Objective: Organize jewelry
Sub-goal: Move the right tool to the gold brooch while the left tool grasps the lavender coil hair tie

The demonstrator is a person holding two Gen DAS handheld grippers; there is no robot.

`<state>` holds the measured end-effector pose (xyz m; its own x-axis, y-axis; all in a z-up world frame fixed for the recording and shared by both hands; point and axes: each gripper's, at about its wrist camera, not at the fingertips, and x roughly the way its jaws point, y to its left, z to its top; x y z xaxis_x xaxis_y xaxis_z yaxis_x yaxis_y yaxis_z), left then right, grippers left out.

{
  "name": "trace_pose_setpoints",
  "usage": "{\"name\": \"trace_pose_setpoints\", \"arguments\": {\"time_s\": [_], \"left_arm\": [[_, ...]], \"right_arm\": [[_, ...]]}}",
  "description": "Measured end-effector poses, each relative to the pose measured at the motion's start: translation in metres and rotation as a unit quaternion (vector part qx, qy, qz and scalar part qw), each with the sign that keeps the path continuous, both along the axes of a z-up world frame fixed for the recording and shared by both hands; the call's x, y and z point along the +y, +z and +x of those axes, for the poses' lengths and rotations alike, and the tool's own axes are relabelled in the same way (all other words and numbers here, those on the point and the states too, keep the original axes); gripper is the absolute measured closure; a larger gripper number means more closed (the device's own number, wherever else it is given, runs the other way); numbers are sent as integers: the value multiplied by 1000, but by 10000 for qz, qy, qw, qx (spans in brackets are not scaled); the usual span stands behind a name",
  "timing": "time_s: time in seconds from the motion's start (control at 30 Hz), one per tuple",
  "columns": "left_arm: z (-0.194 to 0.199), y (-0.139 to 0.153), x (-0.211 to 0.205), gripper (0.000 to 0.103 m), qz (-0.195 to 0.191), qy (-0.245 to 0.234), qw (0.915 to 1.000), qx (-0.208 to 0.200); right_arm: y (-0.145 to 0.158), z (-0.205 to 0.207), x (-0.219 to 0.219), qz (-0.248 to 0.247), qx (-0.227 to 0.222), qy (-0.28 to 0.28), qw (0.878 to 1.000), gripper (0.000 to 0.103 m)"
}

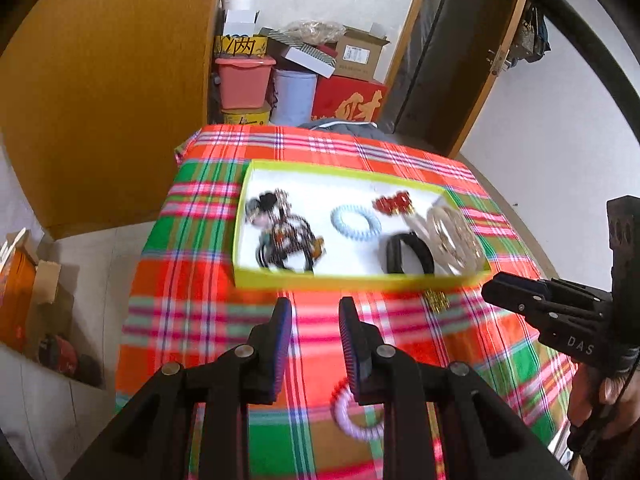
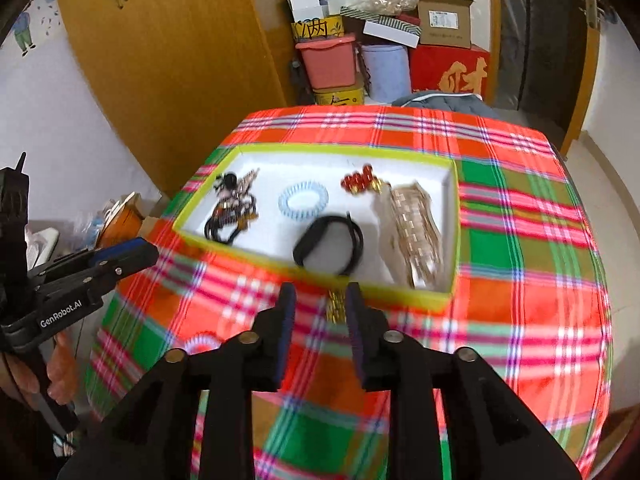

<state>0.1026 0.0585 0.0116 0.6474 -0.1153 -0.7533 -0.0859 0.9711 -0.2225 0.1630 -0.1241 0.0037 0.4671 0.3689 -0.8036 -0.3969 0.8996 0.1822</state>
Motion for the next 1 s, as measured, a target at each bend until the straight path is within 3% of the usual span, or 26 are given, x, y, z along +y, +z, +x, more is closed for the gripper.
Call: {"name": "trace_pose_setpoints", "arguments": {"time_s": [0.27,0.4,0.77,1.0], "left_arm": [[-29,-5,-16,79,-16,-21,9999,118],[-39,-7,-19,62,-95,-6,9999,138],[-42,-28,-32,62,-61,-135,9990,414],[-35,-46,-41,62,193,-239,9981,525]], "right_arm": [[-6,-24,-20,37,84,-46,9999,76],[-8,-31,-25,58,107,-43,9999,76],[-13,-38,-29,86,200,-14,9998,76],[-21,-32,-25,49,275,9,9996,76]]}}
